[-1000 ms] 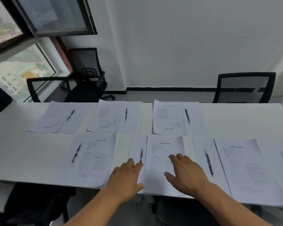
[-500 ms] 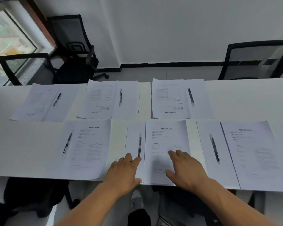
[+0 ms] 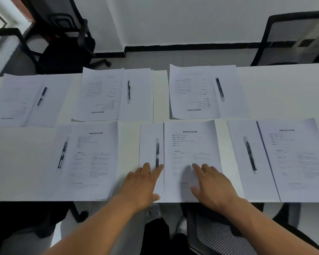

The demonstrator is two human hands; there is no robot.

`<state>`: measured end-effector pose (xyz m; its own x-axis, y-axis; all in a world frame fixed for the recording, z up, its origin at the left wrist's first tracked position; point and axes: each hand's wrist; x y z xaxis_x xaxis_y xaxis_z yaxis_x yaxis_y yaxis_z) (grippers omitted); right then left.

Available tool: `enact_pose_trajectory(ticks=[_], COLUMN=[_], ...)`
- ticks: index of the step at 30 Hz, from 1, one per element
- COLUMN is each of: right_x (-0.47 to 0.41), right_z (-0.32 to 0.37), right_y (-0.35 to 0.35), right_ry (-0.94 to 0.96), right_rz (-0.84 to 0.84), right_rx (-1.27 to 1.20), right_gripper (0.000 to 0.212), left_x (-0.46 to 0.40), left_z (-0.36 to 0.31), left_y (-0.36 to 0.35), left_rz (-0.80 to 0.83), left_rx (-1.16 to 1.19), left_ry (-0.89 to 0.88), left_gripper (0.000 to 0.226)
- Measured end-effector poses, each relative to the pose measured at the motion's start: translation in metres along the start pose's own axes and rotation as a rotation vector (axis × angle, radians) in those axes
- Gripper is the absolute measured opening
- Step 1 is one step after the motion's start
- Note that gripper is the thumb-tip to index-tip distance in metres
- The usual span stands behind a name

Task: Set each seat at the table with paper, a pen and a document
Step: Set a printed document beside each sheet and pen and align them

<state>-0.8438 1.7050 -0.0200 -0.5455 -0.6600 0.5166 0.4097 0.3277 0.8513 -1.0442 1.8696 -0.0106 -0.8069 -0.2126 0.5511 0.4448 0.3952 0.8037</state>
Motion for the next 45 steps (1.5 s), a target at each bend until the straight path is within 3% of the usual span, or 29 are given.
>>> enact_pose_trajectory(ticks=[8, 45], right_x=[-0.010, -0.013], right_z=[-0.003, -0.042], right_y=[-0.013, -0.038], right_ry=[-0.022, -0.025], right_rz=[-0.010, -0.052], right_rx=[-0.010, -0.088], right_gripper=[0.082, 0.081], left_x=[-0.017, -0.035], left_z=[0.002, -0.007], left_y=[-0.007, -0.018], left_rz=[-0.021, -0.039], left_rx=[-0.014, -0.043], left_ry=[0.003, -0.012], left_gripper=[0.114, 0.112])
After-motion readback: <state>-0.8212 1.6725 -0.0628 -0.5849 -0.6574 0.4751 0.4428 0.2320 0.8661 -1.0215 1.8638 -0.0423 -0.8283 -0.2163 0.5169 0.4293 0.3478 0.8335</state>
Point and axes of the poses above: each hand's wrist, its own x-axis away from the middle knuckle, its own y-axis out of the back of the hand, z = x × y, and after that the axes turned 14 degrees about -y, right-handed
